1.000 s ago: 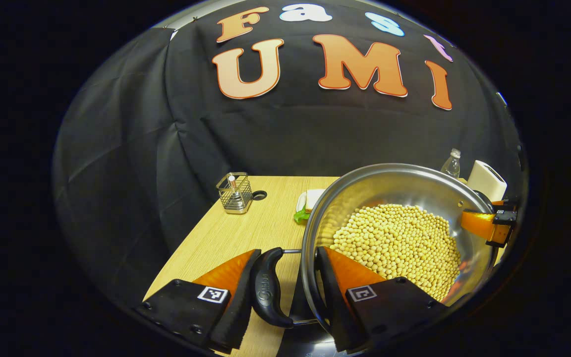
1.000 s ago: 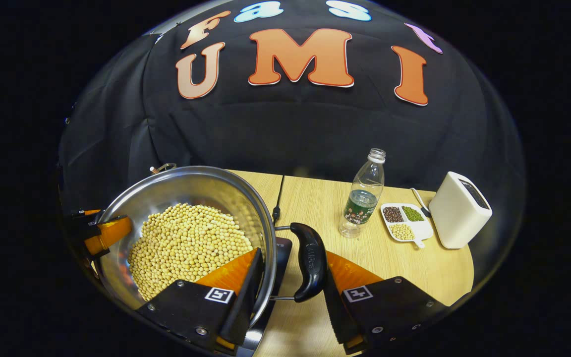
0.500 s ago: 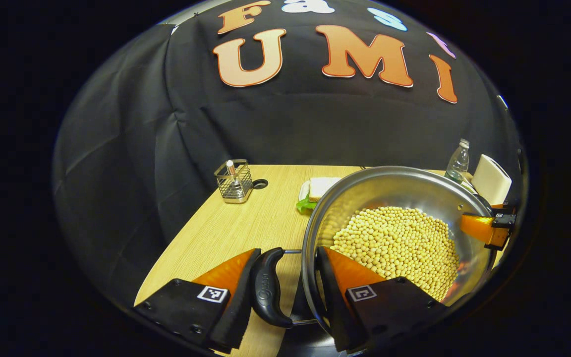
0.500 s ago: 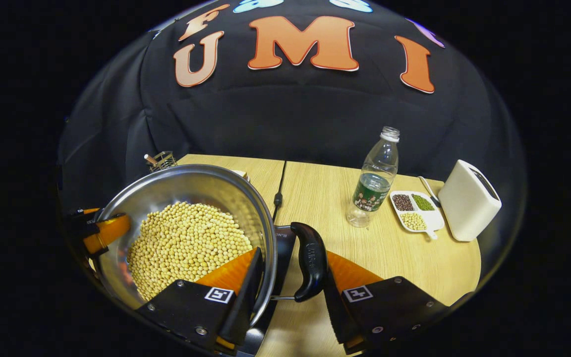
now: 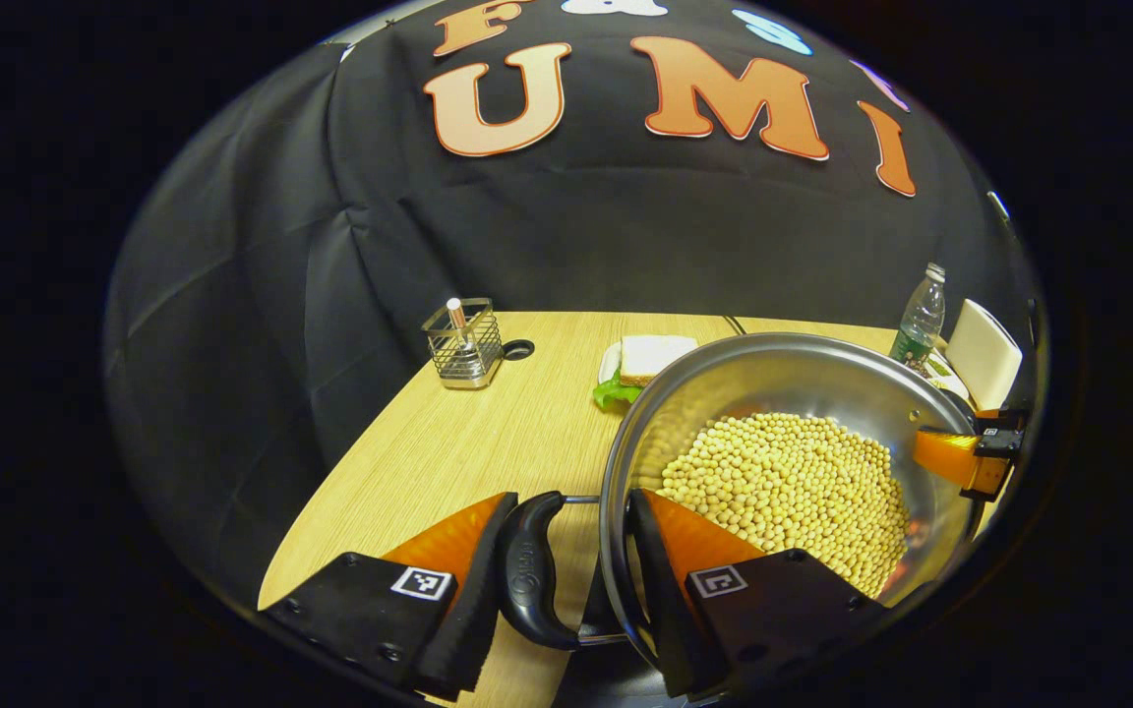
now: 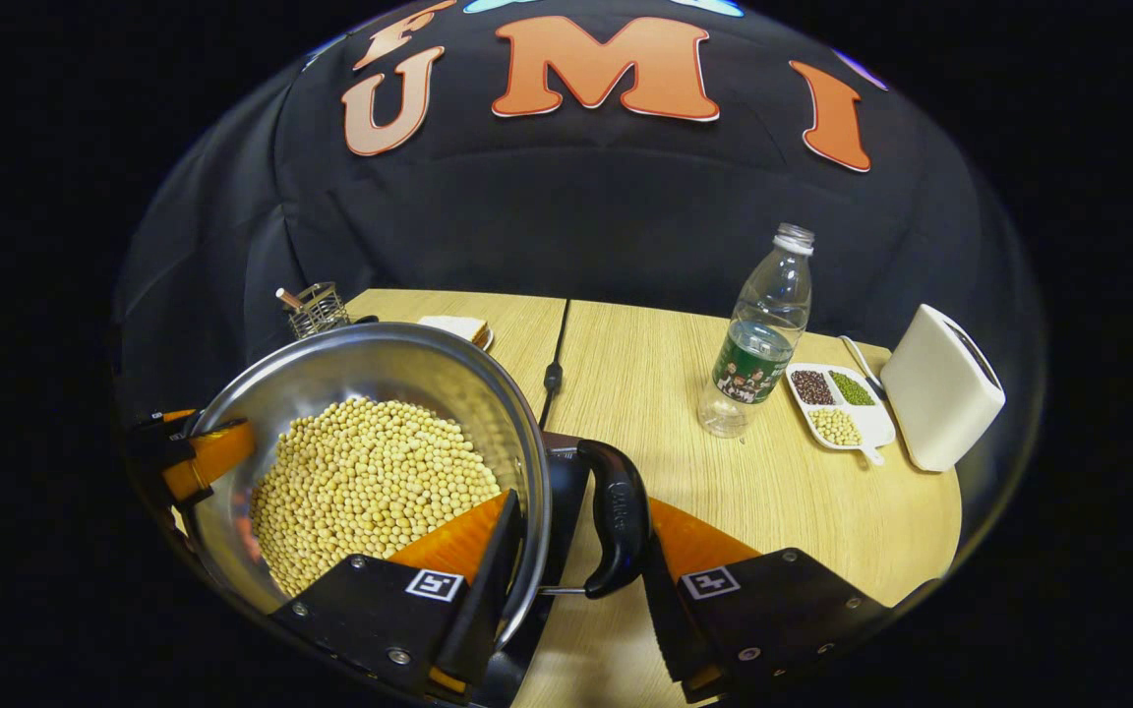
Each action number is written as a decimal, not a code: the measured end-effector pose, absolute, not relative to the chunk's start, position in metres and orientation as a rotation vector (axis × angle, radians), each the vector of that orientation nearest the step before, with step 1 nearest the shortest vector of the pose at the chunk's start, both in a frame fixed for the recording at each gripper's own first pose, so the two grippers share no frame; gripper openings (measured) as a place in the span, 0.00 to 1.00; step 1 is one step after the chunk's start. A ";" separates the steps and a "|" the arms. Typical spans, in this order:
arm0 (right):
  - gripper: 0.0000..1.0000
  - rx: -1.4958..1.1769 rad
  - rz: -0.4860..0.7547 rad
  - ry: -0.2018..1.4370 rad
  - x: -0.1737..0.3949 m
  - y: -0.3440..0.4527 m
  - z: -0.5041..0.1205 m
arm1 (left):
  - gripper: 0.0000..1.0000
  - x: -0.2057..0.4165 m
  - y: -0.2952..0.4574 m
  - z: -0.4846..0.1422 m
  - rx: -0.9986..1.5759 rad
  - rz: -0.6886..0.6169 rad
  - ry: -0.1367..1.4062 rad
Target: First push the handle of the pot to place it horizontally, then grasp the pot with both hands and set it on the induction cooktop.
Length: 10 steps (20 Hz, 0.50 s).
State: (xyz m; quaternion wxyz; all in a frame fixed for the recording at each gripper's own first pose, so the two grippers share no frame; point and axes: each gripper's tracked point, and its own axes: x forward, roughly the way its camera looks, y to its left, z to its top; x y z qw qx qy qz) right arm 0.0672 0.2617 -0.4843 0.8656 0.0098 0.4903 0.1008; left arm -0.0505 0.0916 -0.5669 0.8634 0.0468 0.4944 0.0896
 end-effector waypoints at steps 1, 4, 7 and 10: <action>0.66 0.022 0.212 1.034 0.067 0.264 -0.485 | 0.74 -0.050 0.091 -0.568 0.101 0.187 1.040; 0.63 0.021 0.206 1.029 0.068 0.265 -0.489 | 0.71 -0.047 0.091 -0.569 0.099 0.189 1.036; 0.66 0.018 0.208 1.022 0.068 0.263 -0.487 | 0.74 -0.049 0.091 -0.571 0.090 0.188 1.030; 0.71 -0.017 0.214 1.021 0.066 0.265 -0.485 | 0.75 -0.049 0.089 -0.579 0.073 0.177 1.040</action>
